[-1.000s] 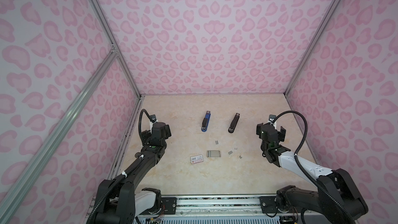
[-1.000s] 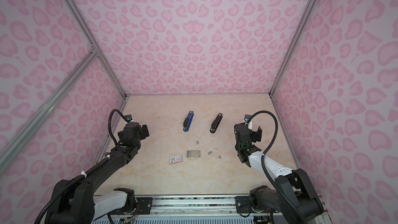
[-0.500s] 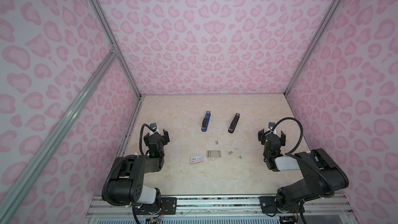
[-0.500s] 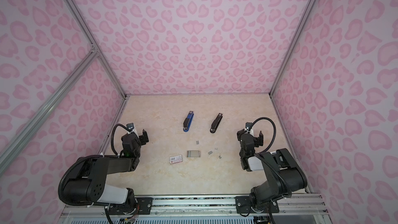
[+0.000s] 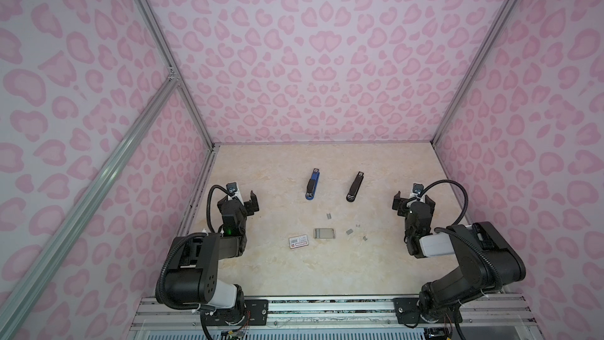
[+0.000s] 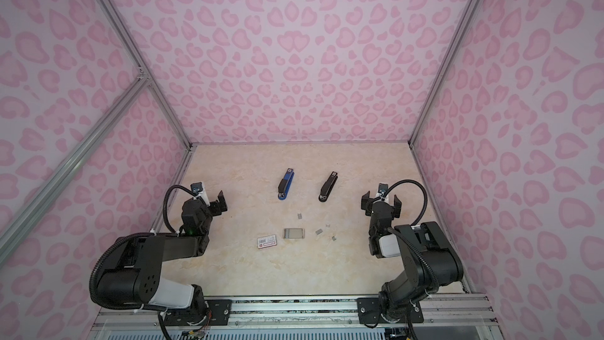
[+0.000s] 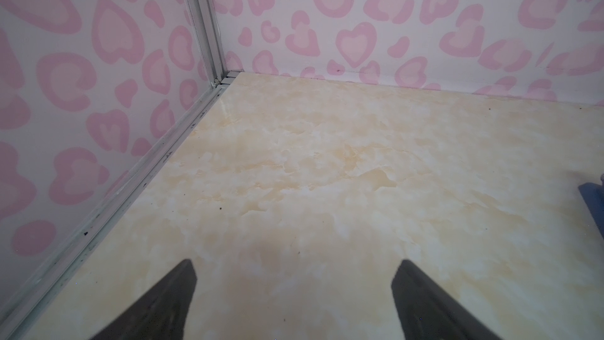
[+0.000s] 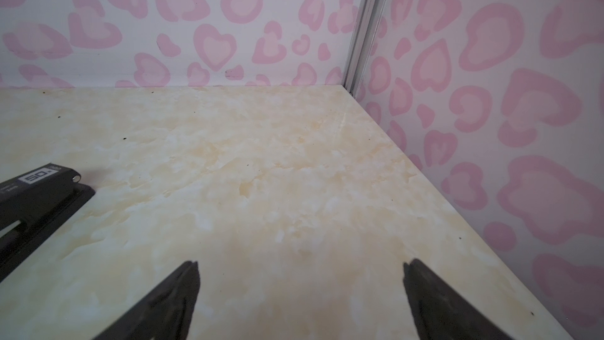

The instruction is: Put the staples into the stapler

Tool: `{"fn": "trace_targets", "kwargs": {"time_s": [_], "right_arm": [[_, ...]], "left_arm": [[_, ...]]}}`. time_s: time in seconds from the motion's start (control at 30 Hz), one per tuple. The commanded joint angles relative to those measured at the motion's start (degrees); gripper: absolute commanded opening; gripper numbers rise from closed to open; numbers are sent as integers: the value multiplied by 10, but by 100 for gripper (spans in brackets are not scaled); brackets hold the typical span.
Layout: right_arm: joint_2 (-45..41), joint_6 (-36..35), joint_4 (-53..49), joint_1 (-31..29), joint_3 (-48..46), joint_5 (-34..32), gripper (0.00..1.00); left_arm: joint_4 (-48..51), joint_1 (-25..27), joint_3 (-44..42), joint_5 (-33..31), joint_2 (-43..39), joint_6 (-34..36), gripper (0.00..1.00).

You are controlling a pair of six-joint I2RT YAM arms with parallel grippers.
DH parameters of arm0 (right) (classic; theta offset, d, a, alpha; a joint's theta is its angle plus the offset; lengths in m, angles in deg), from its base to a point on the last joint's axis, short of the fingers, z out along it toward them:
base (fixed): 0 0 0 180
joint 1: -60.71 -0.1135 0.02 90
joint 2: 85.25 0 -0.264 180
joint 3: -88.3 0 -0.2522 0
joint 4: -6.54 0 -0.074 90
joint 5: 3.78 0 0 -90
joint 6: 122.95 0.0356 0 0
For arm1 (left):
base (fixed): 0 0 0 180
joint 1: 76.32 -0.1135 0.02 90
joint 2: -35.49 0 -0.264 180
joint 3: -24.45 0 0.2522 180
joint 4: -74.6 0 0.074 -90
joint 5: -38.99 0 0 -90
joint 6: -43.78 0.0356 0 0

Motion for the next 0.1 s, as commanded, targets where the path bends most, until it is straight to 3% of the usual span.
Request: {"fn": "trace_targets", "kwargs": {"time_s": [0.0, 0.07], "right_arm": [[5, -2, 30, 0, 0, -23, 100], [2, 0, 23, 0, 1, -22, 100]], "left_arm": [[-19, -1, 7, 8, 2, 1, 97], [-11, -3, 13, 24, 5, 6, 97]]}}
